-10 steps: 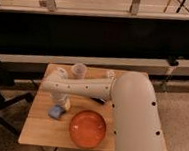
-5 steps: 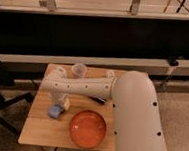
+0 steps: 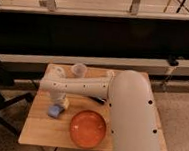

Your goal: Wipe the white sponge on the table

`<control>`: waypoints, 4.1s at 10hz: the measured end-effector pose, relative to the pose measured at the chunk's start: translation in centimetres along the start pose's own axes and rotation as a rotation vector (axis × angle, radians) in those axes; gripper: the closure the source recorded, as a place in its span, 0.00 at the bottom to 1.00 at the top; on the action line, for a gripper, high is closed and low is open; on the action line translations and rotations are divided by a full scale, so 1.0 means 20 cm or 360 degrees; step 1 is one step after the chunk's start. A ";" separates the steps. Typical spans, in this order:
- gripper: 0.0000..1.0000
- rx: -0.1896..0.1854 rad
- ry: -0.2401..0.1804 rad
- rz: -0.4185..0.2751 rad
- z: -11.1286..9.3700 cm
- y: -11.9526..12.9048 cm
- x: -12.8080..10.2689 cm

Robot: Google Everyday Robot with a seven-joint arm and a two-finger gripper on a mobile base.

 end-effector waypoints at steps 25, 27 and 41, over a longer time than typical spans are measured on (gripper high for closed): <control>1.00 0.0000 0.0023 -0.0073 0.01 -0.29 0.13; 1.00 0.0003 0.0018 -0.0063 0.01 -0.29 0.16; 1.00 0.0037 -0.0019 0.0060 0.00 -0.22 0.40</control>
